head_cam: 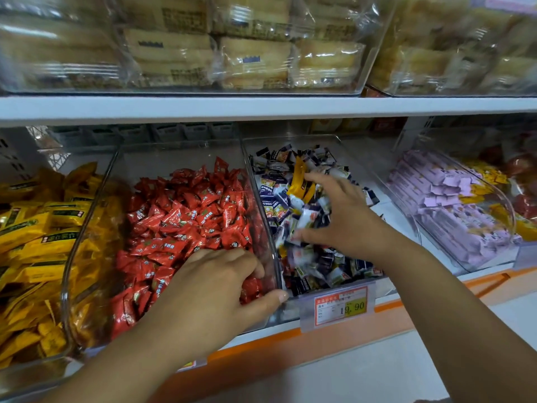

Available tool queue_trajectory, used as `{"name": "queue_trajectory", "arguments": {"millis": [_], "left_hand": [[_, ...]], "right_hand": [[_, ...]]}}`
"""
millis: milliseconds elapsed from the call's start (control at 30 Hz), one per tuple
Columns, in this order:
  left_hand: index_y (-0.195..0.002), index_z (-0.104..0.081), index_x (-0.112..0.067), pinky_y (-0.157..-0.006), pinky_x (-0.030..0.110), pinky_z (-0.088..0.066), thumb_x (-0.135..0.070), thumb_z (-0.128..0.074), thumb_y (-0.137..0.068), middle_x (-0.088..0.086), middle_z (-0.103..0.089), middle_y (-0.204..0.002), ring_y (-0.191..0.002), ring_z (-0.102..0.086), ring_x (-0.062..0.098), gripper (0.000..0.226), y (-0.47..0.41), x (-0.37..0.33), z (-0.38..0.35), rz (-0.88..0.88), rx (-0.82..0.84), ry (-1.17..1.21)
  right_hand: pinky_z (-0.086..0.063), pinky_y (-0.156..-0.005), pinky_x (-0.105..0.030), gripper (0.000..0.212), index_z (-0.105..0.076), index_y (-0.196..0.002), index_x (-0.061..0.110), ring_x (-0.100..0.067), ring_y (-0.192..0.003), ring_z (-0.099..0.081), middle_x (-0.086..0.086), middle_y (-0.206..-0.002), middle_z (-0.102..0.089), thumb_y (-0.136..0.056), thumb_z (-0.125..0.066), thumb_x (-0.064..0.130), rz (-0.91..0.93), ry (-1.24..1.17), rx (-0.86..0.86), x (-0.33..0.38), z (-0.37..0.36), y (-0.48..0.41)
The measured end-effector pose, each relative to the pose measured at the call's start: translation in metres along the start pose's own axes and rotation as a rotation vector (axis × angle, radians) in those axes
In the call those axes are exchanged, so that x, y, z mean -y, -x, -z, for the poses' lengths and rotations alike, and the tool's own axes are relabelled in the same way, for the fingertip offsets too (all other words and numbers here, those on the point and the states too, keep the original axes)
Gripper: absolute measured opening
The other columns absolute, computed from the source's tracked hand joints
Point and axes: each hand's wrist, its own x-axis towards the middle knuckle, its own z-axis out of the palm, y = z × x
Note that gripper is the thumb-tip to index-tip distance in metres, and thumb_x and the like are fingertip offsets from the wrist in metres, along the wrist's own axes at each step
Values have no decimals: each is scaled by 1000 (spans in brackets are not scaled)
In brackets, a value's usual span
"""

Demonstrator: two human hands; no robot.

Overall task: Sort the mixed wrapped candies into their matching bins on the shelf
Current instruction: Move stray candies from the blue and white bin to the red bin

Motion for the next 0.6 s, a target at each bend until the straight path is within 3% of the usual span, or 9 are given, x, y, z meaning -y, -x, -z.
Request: {"name": "queue_trajectory", "arguments": {"millis": [67, 167, 233, 300, 367, 433, 500, 567, 600], "left_hand": [[-109, -53, -40, -86, 3, -24, -85, -6, -65, -25, -53, -115, -99, -41, 1, 79, 0, 1, -1, 1, 0, 9], [-109, -55, -39, -84, 4, -25, -84, -9, -66, -23, -55, -114, -98, -42, 3, 78, 0, 0, -1, -2, -9, 28], [-110, -55, -39, -84, 4, -26, -84, -8, -66, -23, -54, -116, -96, -39, 1, 79, 1, 0, 0, -8, -12, 22], [-111, -55, -39, -84, 4, -26, -84, -7, -65, -24, -54, -117, -95, -37, 0, 80, 1, 0, 0, -9, -11, 18], [-111, -57, -38, -83, 4, -26, -84, -8, -66, -24, -55, -116, -99, -42, 1, 80, 1, -1, 1, -4, -15, 25], [-111, -57, -38, -84, 3, -25, -84, -7, -65, -24, -55, -117, -106, -46, 4, 82, 1, -2, 2, -2, -13, 21], [-115, -54, -39, -87, 1, -22, -84, -4, -62, -25, -52, -121, -109, -42, 1, 85, 2, -2, 2, 6, 6, 23], [-117, -50, -41, -91, -1, -18, -84, -1, -61, -26, -48, -125, -108, -37, -1, 86, 2, -1, 3, 10, 22, 15], [-118, -48, -43, -92, -2, -15, -85, 0, -60, -27, -47, -126, -107, -35, -3, 86, 2, -1, 3, 11, 29, 3]], "right_hand": [[-25, -114, -46, 103, -12, -144, 54, -16, -144, -8, 15, -155, -10, -66, -80, 53, -3, -18, 109, -1, 7, 10], [-30, -110, -34, 99, -15, -143, 58, -8, -143, -17, 20, -156, -15, -67, -78, 53, -26, -103, 160, -1, 20, 22], [-36, -98, -23, 76, -33, -140, 54, -7, -135, -36, 16, -150, -34, -75, -71, 51, -31, -157, 59, -2, 26, 23], [-42, -80, -10, 44, -51, -130, 45, -5, -116, -52, 14, -131, -54, -88, -64, 41, 2, -179, -110, -6, 25, 18], [-38, -71, -2, 32, -57, -125, 40, -2, -106, -56, 13, -119, -60, -94, -59, 31, 23, -168, -198, -4, 18, 11], [-41, -81, -10, 39, -51, -132, 40, -5, -111, -54, 10, -128, -56, -95, -57, 31, 67, -118, -160, 2, 7, 6], [-40, -99, -27, 57, -33, -144, 46, -12, -125, -42, 9, -141, -42, -94, -59, 37, 113, 3, -51, 9, -4, 2], [-39, -100, -31, 68, -24, -146, 49, -13, -122, -39, 7, -137, -34, -91, -62, 39, 103, 80, 42, 15, -7, -2], [-42, -96, -30, 65, -29, -144, 48, -14, -116, -43, 7, -131, -34, -90, -64, 37, 88, 73, 67, 16, -6, -4]]}}
